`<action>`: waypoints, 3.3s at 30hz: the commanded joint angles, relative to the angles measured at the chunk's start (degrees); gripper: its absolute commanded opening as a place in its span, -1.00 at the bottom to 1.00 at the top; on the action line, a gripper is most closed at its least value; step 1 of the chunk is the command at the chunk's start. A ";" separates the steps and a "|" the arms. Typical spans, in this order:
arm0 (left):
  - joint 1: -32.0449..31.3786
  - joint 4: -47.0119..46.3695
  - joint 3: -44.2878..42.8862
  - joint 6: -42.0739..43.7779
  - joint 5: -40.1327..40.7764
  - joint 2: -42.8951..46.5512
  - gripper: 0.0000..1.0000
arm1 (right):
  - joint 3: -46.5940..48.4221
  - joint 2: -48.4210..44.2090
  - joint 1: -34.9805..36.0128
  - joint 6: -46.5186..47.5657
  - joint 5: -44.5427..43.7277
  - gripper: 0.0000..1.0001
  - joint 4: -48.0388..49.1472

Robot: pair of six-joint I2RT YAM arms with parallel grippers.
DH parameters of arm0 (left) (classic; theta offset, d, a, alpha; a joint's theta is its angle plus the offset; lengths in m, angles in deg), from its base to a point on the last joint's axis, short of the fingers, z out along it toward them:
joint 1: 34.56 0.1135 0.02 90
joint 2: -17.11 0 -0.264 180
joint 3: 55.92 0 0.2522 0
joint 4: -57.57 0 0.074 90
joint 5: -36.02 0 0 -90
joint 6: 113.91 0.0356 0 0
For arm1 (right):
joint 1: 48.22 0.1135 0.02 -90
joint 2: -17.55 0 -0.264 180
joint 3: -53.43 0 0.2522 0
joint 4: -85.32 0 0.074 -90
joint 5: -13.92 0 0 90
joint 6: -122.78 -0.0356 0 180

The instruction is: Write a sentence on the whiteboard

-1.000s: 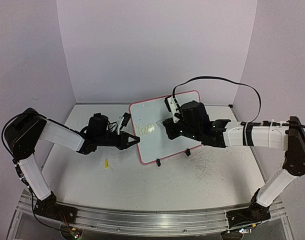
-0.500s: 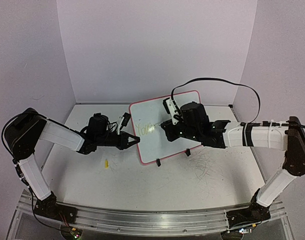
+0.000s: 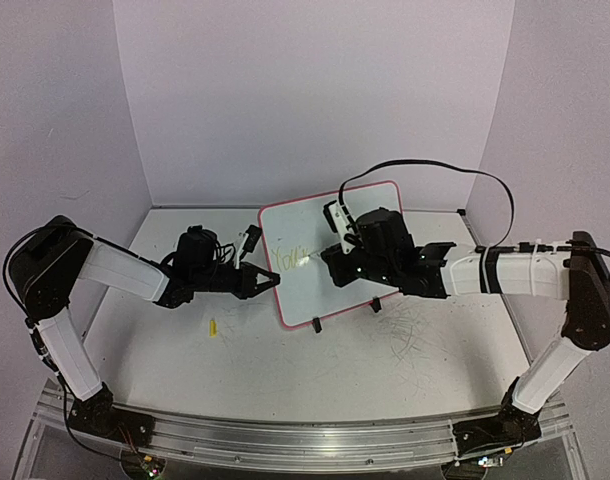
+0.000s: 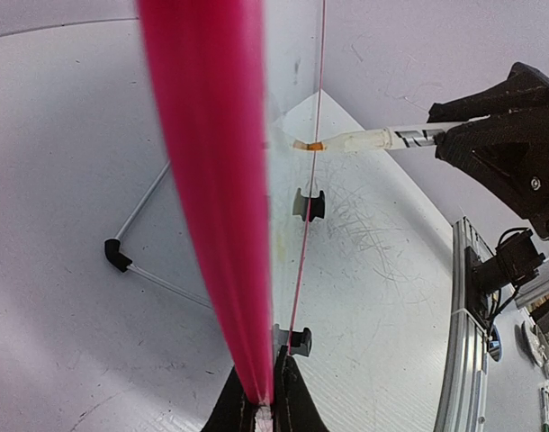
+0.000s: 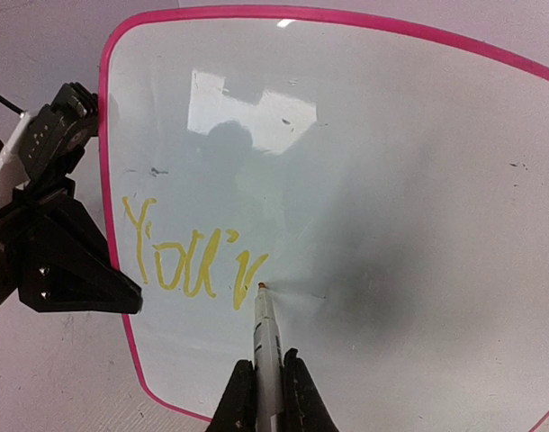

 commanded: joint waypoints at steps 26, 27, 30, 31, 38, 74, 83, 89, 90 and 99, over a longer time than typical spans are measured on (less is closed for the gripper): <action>-0.79 8.70 -0.22 3.34 3.20 -0.79 -1.00 | 2.86 1.42 -0.54 -1.84 -5.80 -1.00 2.73; -0.79 8.70 -0.28 3.34 3.19 -0.86 -1.00 | 2.76 1.43 -0.52 -1.89 -5.73 -1.00 2.78; -0.76 8.70 -0.52 3.43 3.10 -1.08 -1.00 | 2.70 1.41 -0.53 -1.98 -5.49 -1.00 2.81; -0.79 8.70 -0.61 3.47 3.12 -1.18 -1.00 | 2.73 1.51 -0.54 -1.96 -5.34 -1.00 2.84; -0.77 8.80 -0.99 3.52 3.04 -1.47 -1.00 | 3.42 2.30 -0.54 -2.00 -4.46 -1.00 3.16; -0.78 8.93 -0.59 3.61 3.23 -0.74 -1.00 | -2.76 -0.05 0.94 -3.94 -5.56 -1.00 0.95; -0.77 9.05 0.14 3.61 3.54 -0.33 -1.00 | -3.14 -1.35 0.49 -3.52 -7.91 -1.00 0.54; -0.81 9.17 0.20 3.70 3.64 -0.42 -1.00 | -2.63 -2.40 -0.69 -3.23 -8.66 -1.00 0.37; -0.79 9.15 0.19 3.70 3.61 -0.48 -1.00 | -2.47 -2.80 -0.68 -3.17 -8.51 -1.00 0.28; -0.78 9.23 0.12 3.83 3.95 -0.57 -1.00 | -4.95 -15.30 -0.76 3.50 2.86 -1.00 1.83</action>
